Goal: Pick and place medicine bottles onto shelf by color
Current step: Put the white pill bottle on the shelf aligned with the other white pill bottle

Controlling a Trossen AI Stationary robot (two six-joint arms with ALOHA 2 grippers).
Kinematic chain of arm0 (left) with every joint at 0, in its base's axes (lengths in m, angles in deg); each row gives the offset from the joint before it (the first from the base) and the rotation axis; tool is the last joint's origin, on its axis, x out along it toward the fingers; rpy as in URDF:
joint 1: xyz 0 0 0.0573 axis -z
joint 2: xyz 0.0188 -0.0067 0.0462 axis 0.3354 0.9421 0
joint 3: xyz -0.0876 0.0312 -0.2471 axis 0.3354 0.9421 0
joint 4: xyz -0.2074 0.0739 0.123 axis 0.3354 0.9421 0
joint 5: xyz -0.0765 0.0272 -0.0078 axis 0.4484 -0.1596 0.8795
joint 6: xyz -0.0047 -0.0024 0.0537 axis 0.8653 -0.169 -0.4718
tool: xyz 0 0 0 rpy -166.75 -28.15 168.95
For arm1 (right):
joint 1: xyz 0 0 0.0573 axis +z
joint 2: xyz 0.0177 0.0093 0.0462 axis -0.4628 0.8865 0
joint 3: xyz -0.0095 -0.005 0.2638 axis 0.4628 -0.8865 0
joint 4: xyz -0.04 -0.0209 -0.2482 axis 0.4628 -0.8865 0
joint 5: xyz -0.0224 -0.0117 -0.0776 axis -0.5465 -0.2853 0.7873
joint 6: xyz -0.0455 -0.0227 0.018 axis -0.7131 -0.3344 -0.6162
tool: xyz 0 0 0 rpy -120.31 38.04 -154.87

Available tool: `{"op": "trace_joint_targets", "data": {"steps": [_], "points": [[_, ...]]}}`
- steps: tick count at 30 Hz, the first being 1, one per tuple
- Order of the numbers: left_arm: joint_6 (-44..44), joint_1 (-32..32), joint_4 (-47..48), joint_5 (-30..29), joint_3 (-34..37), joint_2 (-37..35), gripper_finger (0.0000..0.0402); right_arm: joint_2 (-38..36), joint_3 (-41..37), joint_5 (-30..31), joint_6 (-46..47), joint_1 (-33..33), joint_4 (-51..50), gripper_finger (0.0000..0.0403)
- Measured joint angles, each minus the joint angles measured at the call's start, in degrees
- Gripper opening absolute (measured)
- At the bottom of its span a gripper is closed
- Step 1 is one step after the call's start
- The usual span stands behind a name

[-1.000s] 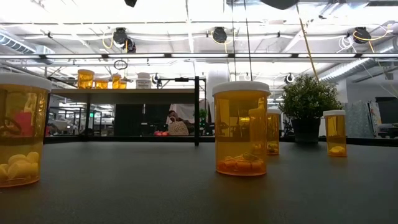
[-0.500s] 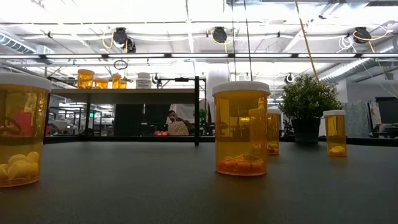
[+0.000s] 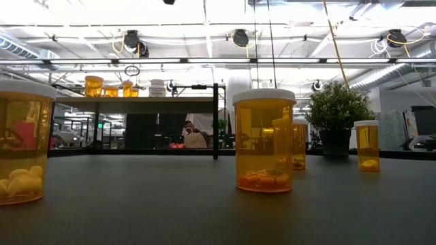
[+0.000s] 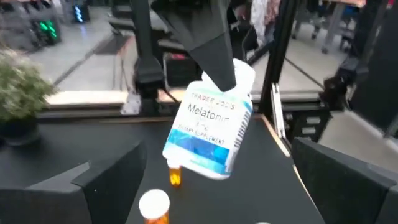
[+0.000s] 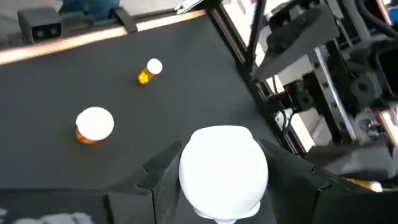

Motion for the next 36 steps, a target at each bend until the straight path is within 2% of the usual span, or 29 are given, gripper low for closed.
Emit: {"op": "trace_joint_targets", "data": {"steps": [6, 12, 24, 29, 32, 36], "points": [[0.1, -1.3, 2.1, 4.2, 0.0, 1.5, 0.0395, 4.3, 0.0, -1.5, -4.2, 0.1, 3.4, 0.0189], [0.0, -2.1, 3.5, 11.3, 0.1, 2.8, 0.0395, 5.3, 0.0, -3.0, -8.5, 0.1, 6.4, 0.0189], [-1.6, -3.1, 2.8, 11.9, 0.1, 4.3, 0.0395, 5.3, 0.0, -3.0, -17.3, 0.1, 8.0, 0.0189], [-2.5, -3.0, 2.2, 11.9, 0.1, 4.1, 0.0392, 5.3, 0.0, -3.0, -17.9, 0.1, 8.0, 0.0189], [-3.7, -3.0, 1.5, 11.9, 0.1, 4.2, 0.0372, 5.3, 0.0, -3.0, -17.9, 0.1, 8.0, 0.0189], [-3.9, -3.3, 1.2, 11.8, 0.1, 4.2, 0.0324, 5.3, 0.0, -2.9, -17.8, 0.1, 8.0, 0.0189]]}}
